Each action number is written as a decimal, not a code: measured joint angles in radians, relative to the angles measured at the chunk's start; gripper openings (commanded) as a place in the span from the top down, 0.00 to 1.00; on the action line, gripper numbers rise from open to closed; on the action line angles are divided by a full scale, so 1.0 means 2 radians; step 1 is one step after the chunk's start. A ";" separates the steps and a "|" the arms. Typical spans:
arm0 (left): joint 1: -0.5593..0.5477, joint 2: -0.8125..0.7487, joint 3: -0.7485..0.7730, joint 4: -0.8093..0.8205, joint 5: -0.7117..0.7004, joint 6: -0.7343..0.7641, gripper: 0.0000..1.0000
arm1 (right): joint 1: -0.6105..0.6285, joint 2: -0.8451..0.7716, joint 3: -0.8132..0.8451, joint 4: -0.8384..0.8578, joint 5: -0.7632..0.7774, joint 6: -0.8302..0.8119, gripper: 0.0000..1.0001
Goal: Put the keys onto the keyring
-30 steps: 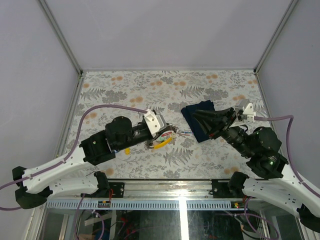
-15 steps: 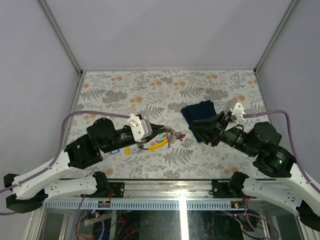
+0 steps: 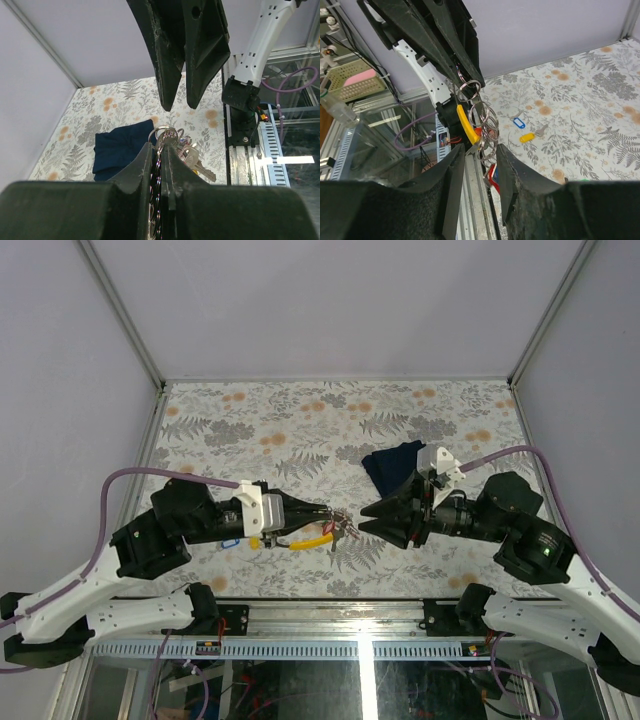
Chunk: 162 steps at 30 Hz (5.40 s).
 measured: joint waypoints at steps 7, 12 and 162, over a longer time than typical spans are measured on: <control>0.000 0.000 0.005 -0.008 0.020 0.001 1.00 | 0.000 -0.006 0.000 0.023 0.003 0.039 0.61; 0.000 -0.001 0.009 -0.010 0.028 0.001 1.00 | 0.000 -0.021 -0.011 0.032 0.045 0.057 0.60; -0.007 -0.043 -0.212 0.246 -0.149 -0.023 1.00 | -0.001 -0.088 -0.049 0.083 0.064 -0.222 0.55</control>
